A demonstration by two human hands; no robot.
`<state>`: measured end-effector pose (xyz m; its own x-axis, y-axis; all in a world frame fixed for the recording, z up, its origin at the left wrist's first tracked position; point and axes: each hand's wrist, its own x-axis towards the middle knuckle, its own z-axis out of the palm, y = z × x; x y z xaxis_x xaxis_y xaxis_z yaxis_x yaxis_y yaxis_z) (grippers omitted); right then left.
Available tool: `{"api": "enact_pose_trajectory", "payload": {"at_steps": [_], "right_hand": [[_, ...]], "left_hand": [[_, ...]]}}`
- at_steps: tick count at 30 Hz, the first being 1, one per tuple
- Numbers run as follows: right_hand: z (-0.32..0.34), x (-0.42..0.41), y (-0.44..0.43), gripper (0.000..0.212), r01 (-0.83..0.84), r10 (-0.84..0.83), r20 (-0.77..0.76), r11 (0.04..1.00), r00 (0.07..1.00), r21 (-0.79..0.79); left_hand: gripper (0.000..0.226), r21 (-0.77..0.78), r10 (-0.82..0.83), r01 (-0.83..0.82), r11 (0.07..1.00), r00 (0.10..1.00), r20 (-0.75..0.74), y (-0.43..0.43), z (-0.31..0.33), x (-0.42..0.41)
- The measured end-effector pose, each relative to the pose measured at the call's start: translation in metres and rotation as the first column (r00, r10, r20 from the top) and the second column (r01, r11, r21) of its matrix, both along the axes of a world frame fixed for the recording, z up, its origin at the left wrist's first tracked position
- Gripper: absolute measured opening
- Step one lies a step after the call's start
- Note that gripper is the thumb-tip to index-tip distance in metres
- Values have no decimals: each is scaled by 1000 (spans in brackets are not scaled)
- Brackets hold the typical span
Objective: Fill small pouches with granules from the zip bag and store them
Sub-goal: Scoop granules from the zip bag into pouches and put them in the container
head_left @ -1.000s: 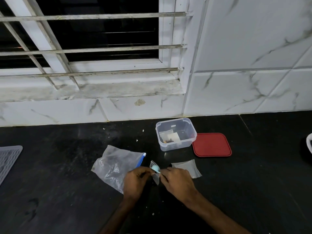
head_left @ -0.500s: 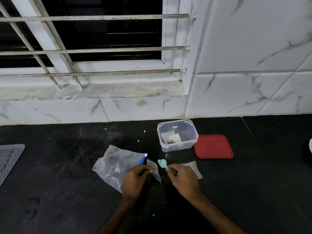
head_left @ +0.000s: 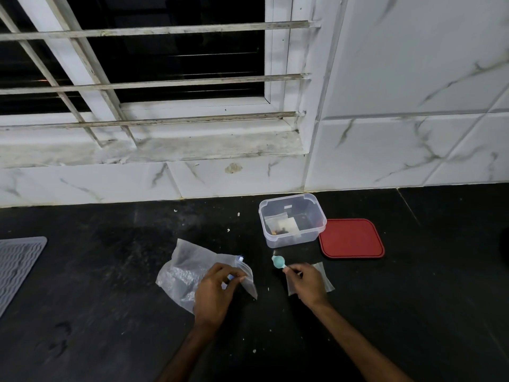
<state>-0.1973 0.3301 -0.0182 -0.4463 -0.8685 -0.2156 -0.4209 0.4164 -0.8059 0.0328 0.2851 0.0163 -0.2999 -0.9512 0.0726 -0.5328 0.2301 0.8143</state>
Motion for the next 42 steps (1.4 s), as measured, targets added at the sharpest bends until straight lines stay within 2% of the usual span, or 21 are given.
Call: {"api": "enact_pose_trajectory", "payload": {"at_steps": [2,5,12,16,23,27,33,35,37,39,40,41,42], "right_hand": [[-7,-1,-5,15,-61,57,-128,998,990,-26],[-18,0,-11,20,-175,181,-319,983,930,46],[-22,-2,-17,24,-288,337,-561,941,756,177],[-16,-2,-21,25,-306,412,-608,911,679,275],[5,4,-19,29,-290,475,-551,873,686,391],[18,3,-15,47,-220,514,-533,826,672,520],[47,-5,-17,69,-96,593,-588,745,550,660],[60,-9,-18,65,-72,605,-554,709,571,701],[75,-14,-18,50,-100,630,-490,668,603,737],[89,-17,-16,27,-229,594,-424,726,684,648],[93,-18,-15,18,-327,550,-331,778,766,537],[98,-16,-15,15,-408,498,-150,821,854,400],[103,-11,-15,18,-430,422,89,862,902,268]], "left_hand": [[14,-6,-18,18,1000,1000,18,1,0,-4],[12,-29,-48,49,998,998,35,1,0,-9],[12,-41,-33,32,999,999,-11,-3,-7,-11],[21,10,-62,63,998,994,-88,-4,1,-13],[15,74,-164,162,984,986,25,-15,3,-13],[16,60,-160,159,985,987,20,-15,3,-13],[11,-17,-168,170,985,982,82,-16,10,-17],[10,-11,-172,173,985,983,71,-18,10,-18],[10,4,-167,167,986,984,54,-19,11,-19],[12,-4,-159,159,987,986,45,-20,15,-21],[13,-17,-152,153,988,988,41,-21,17,-22],[14,-38,-144,145,989,989,37,-21,20,-23],[14,-58,-138,140,989,990,37,-21,22,-25]]}}
